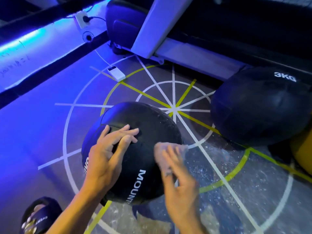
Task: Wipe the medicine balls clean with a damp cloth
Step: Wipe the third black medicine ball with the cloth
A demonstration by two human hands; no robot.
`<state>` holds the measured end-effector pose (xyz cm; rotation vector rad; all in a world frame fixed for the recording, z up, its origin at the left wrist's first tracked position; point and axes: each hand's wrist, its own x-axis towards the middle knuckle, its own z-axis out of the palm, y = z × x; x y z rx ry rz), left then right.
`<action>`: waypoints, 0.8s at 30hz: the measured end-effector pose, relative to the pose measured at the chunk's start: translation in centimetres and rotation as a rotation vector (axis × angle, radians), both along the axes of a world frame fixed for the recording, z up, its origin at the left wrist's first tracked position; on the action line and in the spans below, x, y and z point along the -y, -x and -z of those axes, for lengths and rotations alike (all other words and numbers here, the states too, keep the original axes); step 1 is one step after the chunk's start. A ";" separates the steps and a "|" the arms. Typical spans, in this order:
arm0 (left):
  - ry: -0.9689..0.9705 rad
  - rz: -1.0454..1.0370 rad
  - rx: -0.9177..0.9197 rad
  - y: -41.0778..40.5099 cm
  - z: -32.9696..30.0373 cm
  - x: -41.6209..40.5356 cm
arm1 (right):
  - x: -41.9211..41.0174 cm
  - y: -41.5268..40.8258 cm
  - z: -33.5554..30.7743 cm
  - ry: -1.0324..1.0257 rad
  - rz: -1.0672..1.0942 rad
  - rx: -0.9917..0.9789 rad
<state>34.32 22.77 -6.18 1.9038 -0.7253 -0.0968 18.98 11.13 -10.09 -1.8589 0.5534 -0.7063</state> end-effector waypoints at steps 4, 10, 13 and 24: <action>-0.025 0.041 -0.050 0.5 0.0 -1.1 | 1.1 -1.5 2.0 0.403 -0.216 0.089; -0.028 0.052 -0.099 1.0 -0.2 -1.6 | 6.7 -3.6 1.4 -0.290 0.195 -0.106; -0.034 0.062 -0.098 0.8 -0.2 -1.7 | 2.8 -4.4 -2.5 -0.087 -0.095 0.038; -0.052 0.156 -0.177 0.1 -1.5 -4.8 | 7.2 -4.0 0.2 -0.278 -0.015 -0.176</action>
